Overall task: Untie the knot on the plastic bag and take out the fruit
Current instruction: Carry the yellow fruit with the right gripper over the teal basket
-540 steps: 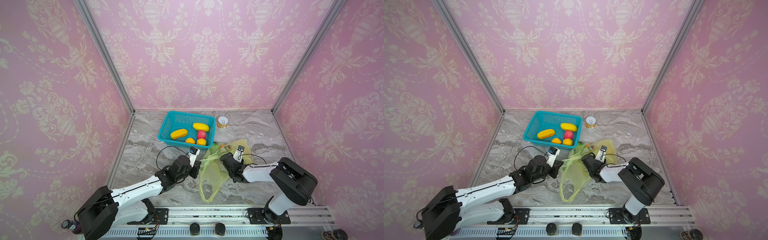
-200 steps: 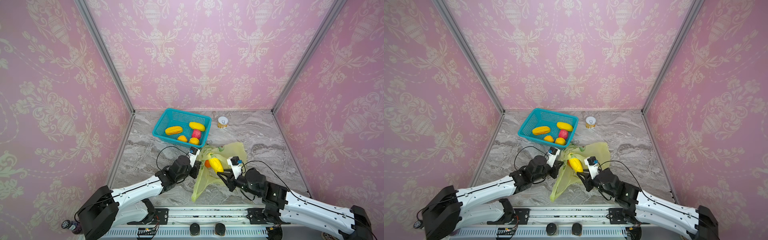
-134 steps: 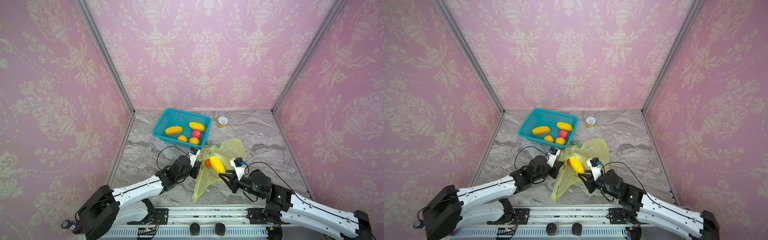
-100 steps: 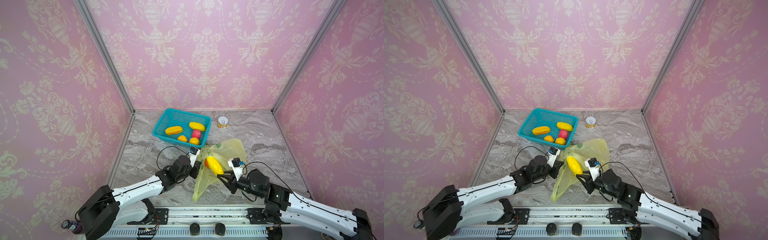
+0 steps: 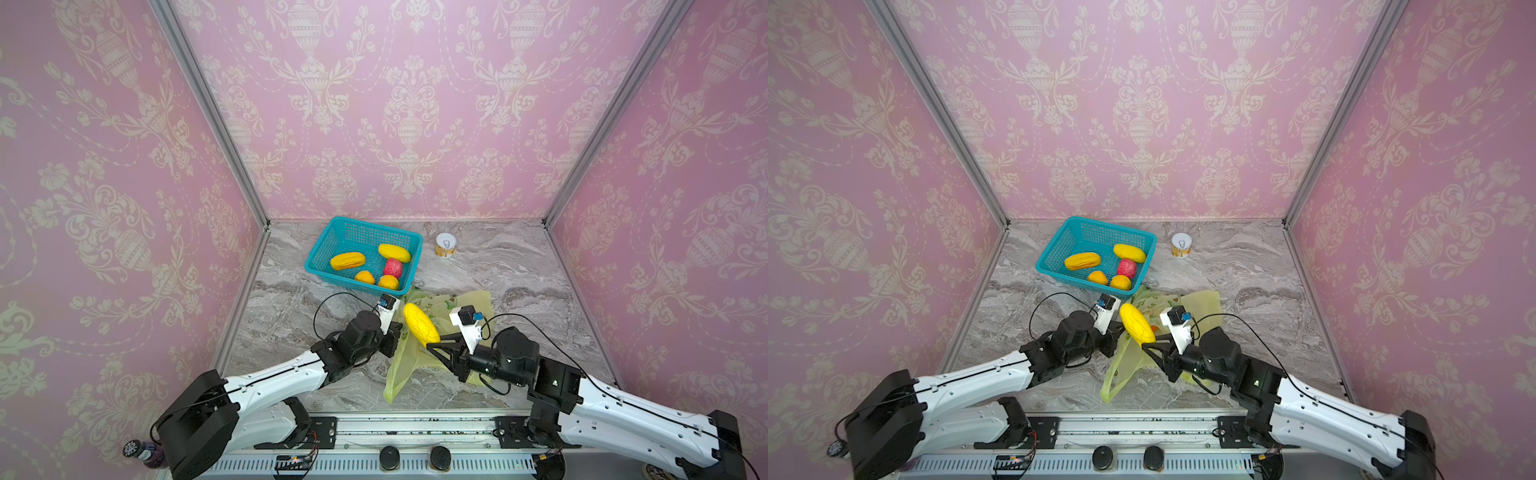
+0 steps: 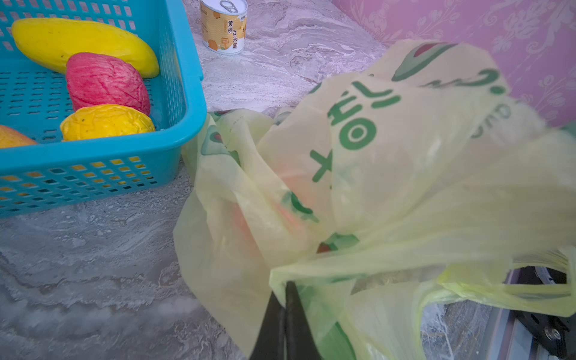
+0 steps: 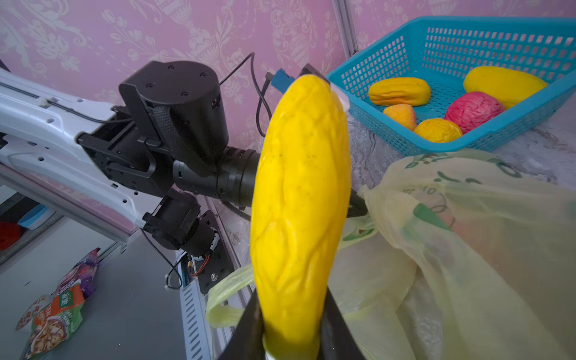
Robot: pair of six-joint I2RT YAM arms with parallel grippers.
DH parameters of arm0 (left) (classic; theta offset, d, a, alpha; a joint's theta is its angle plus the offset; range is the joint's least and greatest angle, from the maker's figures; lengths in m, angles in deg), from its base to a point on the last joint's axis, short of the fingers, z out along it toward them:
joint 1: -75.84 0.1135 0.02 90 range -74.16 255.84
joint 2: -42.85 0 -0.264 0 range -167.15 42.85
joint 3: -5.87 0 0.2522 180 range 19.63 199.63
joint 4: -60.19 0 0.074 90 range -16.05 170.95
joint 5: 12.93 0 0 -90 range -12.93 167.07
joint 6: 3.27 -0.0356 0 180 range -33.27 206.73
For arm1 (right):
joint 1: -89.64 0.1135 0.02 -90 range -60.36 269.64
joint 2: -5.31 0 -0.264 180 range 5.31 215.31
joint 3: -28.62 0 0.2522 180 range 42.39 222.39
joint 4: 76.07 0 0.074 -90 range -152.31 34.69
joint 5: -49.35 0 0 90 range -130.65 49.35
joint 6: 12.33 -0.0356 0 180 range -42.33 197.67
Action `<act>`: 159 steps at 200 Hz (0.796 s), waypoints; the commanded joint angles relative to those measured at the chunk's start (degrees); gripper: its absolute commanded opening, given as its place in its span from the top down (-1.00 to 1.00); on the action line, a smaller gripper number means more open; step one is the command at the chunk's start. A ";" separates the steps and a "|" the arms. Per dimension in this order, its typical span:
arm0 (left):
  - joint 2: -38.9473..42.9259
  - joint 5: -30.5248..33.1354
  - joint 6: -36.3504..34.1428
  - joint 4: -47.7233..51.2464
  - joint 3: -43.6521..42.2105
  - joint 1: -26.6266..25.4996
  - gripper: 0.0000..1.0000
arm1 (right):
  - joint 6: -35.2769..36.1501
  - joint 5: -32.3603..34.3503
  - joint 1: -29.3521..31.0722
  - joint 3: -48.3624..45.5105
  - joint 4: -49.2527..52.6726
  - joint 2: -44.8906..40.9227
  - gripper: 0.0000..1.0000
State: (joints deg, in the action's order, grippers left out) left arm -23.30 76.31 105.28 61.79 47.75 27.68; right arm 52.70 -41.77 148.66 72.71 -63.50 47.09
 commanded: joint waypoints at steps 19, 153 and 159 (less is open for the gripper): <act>0.23 0.68 -0.50 0.54 0.18 0.33 1.00 | 3.09 11.61 -0.05 11.60 2.40 7.78 0.68; 0.96 -0.73 -1.59 0.22 -0.25 0.26 1.00 | 1.08 17.19 -14.42 64.02 25.27 64.41 0.89; 0.98 -0.90 -1.66 0.14 -0.34 0.26 1.00 | 0.94 17.37 -14.68 66.76 26.66 67.03 0.92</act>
State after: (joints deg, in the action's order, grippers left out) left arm -23.24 76.27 105.23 61.79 47.75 27.68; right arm 53.33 -25.58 135.35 130.70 -44.81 106.23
